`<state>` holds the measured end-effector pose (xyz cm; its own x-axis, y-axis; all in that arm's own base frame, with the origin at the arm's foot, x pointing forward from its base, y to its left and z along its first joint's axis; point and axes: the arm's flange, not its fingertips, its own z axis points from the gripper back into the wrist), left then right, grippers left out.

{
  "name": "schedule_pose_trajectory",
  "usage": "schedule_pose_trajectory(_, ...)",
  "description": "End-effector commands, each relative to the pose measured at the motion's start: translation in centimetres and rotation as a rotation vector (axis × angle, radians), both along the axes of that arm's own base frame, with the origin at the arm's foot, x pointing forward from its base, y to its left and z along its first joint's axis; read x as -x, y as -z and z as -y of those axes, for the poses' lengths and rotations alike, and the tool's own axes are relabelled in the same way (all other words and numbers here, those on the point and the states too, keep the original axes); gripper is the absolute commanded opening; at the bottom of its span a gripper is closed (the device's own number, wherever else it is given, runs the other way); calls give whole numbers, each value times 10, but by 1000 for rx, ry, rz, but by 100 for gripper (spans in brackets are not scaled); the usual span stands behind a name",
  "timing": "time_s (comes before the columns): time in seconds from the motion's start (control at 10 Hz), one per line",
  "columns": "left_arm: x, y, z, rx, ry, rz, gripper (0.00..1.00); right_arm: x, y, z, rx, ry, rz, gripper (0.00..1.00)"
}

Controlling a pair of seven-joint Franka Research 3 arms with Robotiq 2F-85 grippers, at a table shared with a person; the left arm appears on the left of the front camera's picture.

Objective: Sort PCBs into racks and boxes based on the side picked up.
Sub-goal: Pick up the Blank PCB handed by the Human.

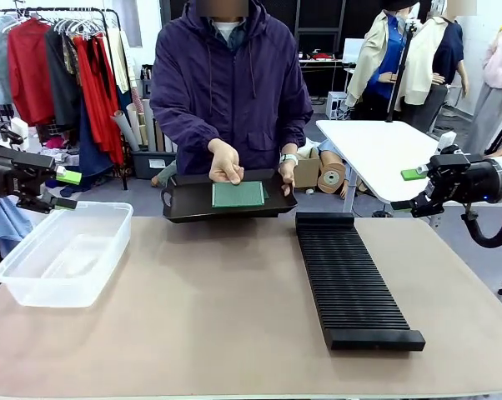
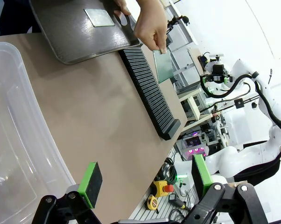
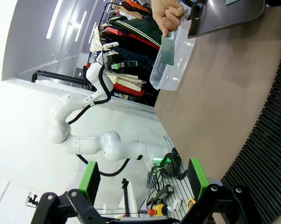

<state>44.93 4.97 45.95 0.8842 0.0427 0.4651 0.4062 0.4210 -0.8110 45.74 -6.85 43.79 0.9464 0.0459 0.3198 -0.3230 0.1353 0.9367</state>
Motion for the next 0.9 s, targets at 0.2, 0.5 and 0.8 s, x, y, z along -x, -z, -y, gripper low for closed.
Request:
schedule_pose_trajectory(0.2,0,-1,-1,-1,-2,0,100,-13,-1,-13,-43,44,-30,100)
schedule_pose_trajectory(0.5,0,-1,-1,-1,-2,0,100,-34,-9,-43,-65,119,-71,100)
schedule_pose_trajectory(0.8,0,-1,-1,-1,-2,0,100,-60,-2,-74,-59,98,-111,100)
